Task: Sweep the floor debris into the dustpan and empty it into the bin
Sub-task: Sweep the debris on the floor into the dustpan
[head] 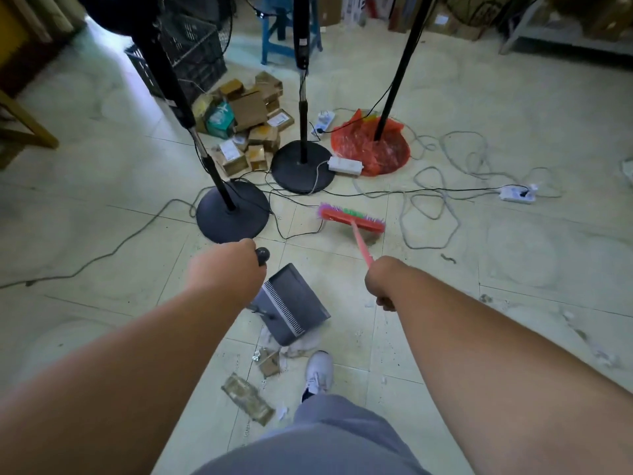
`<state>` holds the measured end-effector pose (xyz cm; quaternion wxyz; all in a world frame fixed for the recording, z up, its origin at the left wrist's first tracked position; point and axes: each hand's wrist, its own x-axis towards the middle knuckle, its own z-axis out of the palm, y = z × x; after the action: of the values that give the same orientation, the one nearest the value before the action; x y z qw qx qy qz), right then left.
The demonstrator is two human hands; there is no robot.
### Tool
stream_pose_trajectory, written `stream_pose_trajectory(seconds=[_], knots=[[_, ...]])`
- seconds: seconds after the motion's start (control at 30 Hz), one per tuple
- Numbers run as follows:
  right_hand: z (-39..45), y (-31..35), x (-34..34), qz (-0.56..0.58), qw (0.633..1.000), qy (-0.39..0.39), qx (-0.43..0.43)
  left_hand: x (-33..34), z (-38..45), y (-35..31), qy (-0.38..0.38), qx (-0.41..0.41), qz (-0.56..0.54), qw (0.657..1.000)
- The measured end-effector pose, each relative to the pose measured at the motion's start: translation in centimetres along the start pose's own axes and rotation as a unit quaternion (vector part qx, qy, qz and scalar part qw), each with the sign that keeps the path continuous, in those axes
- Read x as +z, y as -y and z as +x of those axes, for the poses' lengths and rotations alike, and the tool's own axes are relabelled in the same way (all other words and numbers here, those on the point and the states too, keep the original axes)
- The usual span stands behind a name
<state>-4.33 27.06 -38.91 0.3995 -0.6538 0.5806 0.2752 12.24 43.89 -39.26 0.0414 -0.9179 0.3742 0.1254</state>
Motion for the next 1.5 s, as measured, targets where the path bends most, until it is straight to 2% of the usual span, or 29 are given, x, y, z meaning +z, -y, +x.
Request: stream_pose_trajectory(seconds=[0.13,0.27,0.5,0.73,0.9,1.03,1.2,1.37,1.5], knots=[[2.5,-1.2,0.2,0.077,0.993,0.023,0.082,0.7,0.3,-0.3,0.020,-0.010,-0.006,1.000],[1.1,-1.9,1.6,0.024,0.992,0.063,0.105,0.8,-0.3,0.3,0.012,-0.010,-0.015,1.000],[-4.9,-3.3,6.7,-0.058,0.991,0.117,0.037,2.2,-6.1,4.4,-0.019,-0.002,-0.018,1.000],[-12.8,-4.9,16.0,-0.084,0.988,0.126,0.018,2.8,-16.6,10.9,-0.025,-0.002,-0.014,1.000],[-18.1,-5.0,19.7,-0.115,0.985,0.125,0.021,3.6,-21.6,14.8,-0.045,-0.021,-0.021,0.999],[-20.6,-4.9,20.3,-0.157,0.981,0.110,0.002,3.9,-24.1,17.1,-0.050,-0.021,-0.009,0.998],[-21.3,-4.5,20.4,-0.142,0.985,0.092,0.025,4.3,-25.4,19.2,-0.047,-0.033,-0.010,0.998],[-21.2,-2.9,19.6,-0.140,0.983,0.110,0.032,4.0,-24.2,18.5,-0.038,-0.022,-0.010,0.999],[-19.9,-1.3,19.0,-0.158,0.983,0.095,0.007,3.2,-21.7,17.0,-0.028,-0.011,-0.005,1.000]])
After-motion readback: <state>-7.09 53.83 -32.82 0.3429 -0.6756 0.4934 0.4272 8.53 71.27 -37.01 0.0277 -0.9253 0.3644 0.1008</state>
